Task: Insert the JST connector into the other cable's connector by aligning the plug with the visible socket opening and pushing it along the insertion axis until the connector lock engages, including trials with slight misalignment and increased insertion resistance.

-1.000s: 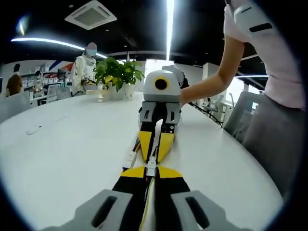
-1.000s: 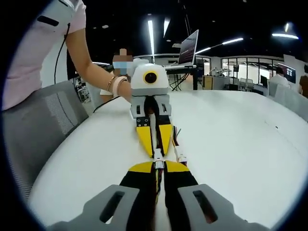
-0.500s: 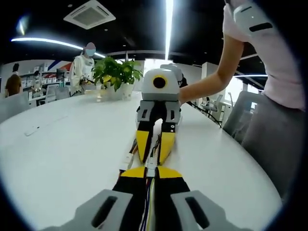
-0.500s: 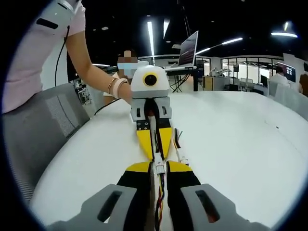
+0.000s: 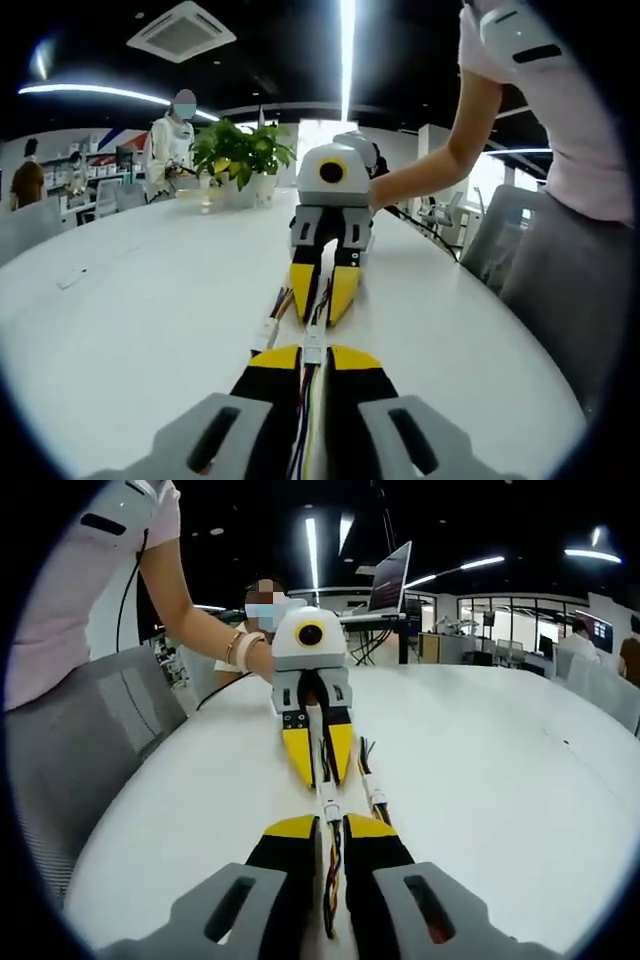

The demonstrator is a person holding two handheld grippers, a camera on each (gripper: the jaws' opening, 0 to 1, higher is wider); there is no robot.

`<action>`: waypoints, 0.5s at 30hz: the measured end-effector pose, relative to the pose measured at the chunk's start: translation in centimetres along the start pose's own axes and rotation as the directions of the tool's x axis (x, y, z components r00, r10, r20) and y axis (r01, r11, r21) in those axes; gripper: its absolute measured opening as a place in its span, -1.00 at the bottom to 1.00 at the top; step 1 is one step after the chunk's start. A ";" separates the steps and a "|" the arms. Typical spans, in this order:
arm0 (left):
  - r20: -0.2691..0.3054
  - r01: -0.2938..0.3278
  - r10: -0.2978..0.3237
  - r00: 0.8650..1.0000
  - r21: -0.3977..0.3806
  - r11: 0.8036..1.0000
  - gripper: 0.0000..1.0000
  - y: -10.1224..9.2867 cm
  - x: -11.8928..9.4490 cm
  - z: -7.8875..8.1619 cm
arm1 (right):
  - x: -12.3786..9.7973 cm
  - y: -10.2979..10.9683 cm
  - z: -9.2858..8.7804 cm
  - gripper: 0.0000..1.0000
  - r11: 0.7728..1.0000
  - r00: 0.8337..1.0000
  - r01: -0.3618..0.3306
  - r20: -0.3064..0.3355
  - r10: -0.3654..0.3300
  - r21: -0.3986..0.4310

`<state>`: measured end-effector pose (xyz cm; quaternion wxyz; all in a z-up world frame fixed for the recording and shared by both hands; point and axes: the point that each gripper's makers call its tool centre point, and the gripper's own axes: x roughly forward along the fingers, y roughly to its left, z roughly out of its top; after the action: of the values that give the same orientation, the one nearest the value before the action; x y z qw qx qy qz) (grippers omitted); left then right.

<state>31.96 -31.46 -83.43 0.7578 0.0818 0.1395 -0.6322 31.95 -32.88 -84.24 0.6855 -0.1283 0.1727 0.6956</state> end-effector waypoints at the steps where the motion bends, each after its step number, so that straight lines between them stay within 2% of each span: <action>1: -0.002 0.000 0.000 1.000 0.000 1.000 -0.92 0.0 0.0 0.0 | 0.0 0.0 0.0 -0.86 1.000 1.000 0.000 -0.002 0.000 -0.001; 6: -0.017 -0.002 0.003 1.000 0.016 1.000 -0.89 -0.1 0.3 -0.6 | 0.1 0.1 -0.2 -0.85 1.000 1.000 -0.002 -0.010 0.002 -0.009; 15: 0.015 -0.015 0.015 1.000 0.014 1.000 -0.97 0.2 0.5 -0.5 | 0.6 0.6 0.0 -0.91 0.999 1.000 0.007 0.007 -0.007 -0.035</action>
<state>32.21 -31.74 -84.07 0.7630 0.0838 0.1287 -0.6279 31.38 -32.31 -84.48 0.6862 -0.1386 0.1577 0.6965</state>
